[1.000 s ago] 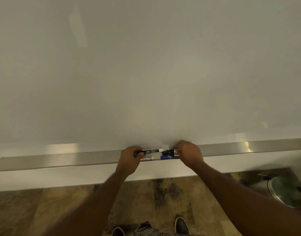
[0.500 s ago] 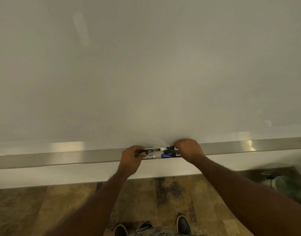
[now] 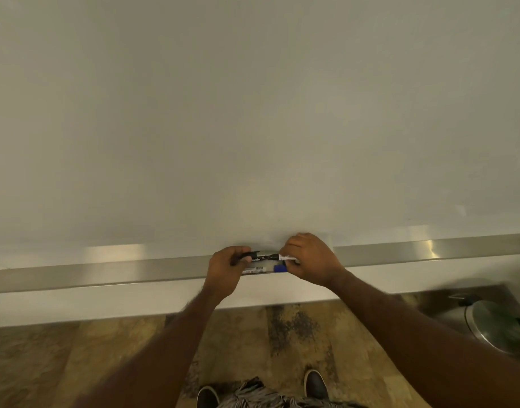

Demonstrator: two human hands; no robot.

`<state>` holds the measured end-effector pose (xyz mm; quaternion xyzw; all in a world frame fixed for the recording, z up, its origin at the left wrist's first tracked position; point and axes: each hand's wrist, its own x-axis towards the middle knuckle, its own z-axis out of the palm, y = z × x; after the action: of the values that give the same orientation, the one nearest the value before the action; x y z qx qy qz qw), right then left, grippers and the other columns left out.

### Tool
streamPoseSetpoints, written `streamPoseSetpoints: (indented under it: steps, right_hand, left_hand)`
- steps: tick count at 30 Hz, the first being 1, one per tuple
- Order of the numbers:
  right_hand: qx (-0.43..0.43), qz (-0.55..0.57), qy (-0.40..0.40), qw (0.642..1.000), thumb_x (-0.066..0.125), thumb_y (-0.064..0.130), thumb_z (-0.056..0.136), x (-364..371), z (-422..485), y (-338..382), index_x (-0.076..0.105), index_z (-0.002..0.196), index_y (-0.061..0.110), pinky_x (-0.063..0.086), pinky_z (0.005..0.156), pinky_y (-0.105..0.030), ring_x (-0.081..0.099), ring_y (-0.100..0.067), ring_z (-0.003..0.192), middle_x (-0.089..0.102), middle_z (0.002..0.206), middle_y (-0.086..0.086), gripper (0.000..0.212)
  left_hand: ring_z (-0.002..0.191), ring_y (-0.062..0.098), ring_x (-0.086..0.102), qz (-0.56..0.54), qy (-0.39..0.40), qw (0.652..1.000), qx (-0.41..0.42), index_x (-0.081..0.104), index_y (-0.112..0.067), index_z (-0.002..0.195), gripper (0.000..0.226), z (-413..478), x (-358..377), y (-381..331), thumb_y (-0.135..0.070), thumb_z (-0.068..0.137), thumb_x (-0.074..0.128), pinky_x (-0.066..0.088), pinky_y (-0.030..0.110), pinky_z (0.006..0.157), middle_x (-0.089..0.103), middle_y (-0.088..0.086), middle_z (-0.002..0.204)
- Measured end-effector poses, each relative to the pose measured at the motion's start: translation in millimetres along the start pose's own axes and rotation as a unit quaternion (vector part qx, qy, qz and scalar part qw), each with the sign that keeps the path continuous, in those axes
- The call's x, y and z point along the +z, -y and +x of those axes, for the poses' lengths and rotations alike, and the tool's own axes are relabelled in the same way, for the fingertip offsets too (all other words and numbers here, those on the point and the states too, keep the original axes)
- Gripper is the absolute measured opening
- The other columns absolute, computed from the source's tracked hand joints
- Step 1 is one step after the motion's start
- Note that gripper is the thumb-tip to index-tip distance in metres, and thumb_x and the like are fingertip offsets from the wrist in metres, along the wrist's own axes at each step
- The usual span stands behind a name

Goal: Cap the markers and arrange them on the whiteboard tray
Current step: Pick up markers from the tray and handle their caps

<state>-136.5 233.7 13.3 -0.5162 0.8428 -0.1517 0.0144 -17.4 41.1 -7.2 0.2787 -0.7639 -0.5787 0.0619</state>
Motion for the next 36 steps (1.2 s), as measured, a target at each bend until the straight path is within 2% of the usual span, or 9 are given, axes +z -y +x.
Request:
streamPoseSetpoints:
  steps: [4, 8, 11, 15, 21, 25, 31, 34, 36]
  right_hand:
    - [0.021, 0.020, 0.019, 0.999, 0.060, 0.018, 0.081, 2, 2, 5, 0.071, 0.102, 0.015, 0.051, 0.064, -0.035, 0.064, -0.024, 0.080, 0.068, 0.100, -0.003, 0.024]
    - [0.022, 0.037, 0.016, 0.999, 0.060, 0.019, 0.083, 5, 6, 9, 0.070, 0.105, 0.016, 0.053, 0.063, -0.035, 0.063, -0.021, 0.080, 0.065, 0.101, 0.000, 0.025]
    - [0.020, 0.062, 0.013, 0.998, 0.059, 0.018, 0.084, 9, 10, 11, 0.069, 0.106, 0.017, 0.053, 0.065, -0.034, 0.061, -0.018, 0.083, 0.064, 0.102, 0.001, 0.025]
    - [0.016, 0.124, 0.007, 0.992, 0.058, 0.016, 0.089, 12, 11, 13, 0.067, 0.108, 0.013, 0.049, 0.074, -0.027, 0.059, -0.017, 0.088, 0.063, 0.102, -0.003, 0.021]
    - [0.041, 0.175, 0.011, 0.984, 0.059, 0.017, 0.091, 17, 10, 16, 0.069, 0.104, 0.009, 0.048, 0.079, -0.026, 0.060, -0.018, 0.089, 0.068, 0.100, -0.008, 0.018]
    - [0.075, 0.222, 0.014, 0.972, 0.061, 0.015, 0.090, 16, 17, 20, 0.072, 0.095, 0.010, 0.037, 0.067, -0.007, 0.053, -0.007, 0.075, 0.071, 0.088, -0.008, 0.013]
    - [0.120, 0.263, 0.060, 0.955, 0.065, 0.016, 0.088, 15, 18, 16, 0.075, 0.091, 0.011, 0.044, 0.063, -0.024, 0.057, -0.015, 0.069, 0.072, 0.083, -0.008, 0.011]
    - [0.110, 0.256, 0.056, 0.959, 0.066, 0.018, 0.088, 8, 20, 9, 0.073, 0.093, 0.013, 0.045, 0.069, -0.021, 0.056, -0.011, 0.076, 0.067, 0.085, 0.000, 0.010]
    - [0.112, 0.231, 0.048, 0.965, 0.066, 0.020, 0.088, 5, 15, 0, 0.073, 0.095, 0.014, 0.048, 0.075, -0.024, 0.060, -0.014, 0.082, 0.069, 0.091, -0.001, 0.012]
  left_hand:
    - [0.092, 0.021, 0.069, 0.001, 0.020, 1.000, 0.011, 0.070, -0.006, 0.107, 0.023, -1, 0, -1, -0.008, 0.084, 0.068, 0.053, 0.029, 0.088, 0.074, 0.011, 0.102]
    - [0.092, 0.022, 0.069, 0.005, 0.040, 0.999, 0.015, 0.070, -0.008, 0.107, 0.024, -3, 1, -2, -0.009, 0.084, 0.069, 0.055, 0.032, 0.088, 0.074, 0.010, 0.101]
    - [0.092, 0.021, 0.069, 0.009, 0.045, 0.999, 0.016, 0.070, -0.009, 0.108, 0.023, -3, 2, -3, -0.010, 0.084, 0.068, 0.055, 0.030, 0.087, 0.074, 0.008, 0.100]
    - [0.087, 0.015, 0.069, -0.013, 0.045, 0.999, 0.002, 0.070, -0.008, 0.109, 0.025, 0, 0, -4, -0.011, 0.084, 0.069, 0.054, 0.013, 0.076, 0.074, 0.006, 0.098]
    - [0.082, 0.016, 0.071, -0.040, 0.063, 0.997, -0.015, 0.071, -0.005, 0.108, 0.026, 2, -5, -5, -0.006, 0.082, 0.070, 0.055, 0.014, 0.072, 0.075, 0.009, 0.093]
    - [0.086, 0.018, 0.072, -0.045, 0.063, 0.997, -0.011, 0.072, -0.007, 0.106, 0.025, 4, -8, -8, -0.003, 0.081, 0.070, 0.054, 0.020, 0.079, 0.076, 0.011, 0.095]
    - [0.085, 0.020, 0.073, 0.014, 0.084, 0.996, 0.020, 0.073, -0.009, 0.105, 0.024, 4, -7, -7, -0.006, 0.082, 0.070, 0.058, 0.033, 0.085, 0.076, 0.009, 0.093]
    - [0.087, 0.012, 0.069, 0.075, 0.054, 0.995, 0.048, 0.072, -0.013, 0.108, 0.025, 3, 2, -6, -0.013, 0.083, 0.069, 0.054, 0.024, 0.086, 0.075, 0.004, 0.101]
    - [0.094, 0.012, 0.068, 0.112, 0.040, 0.990, 0.074, 0.070, -0.014, 0.111, 0.027, 5, 4, -7, -0.014, 0.085, 0.067, 0.052, 0.025, 0.091, 0.074, 0.002, 0.107]
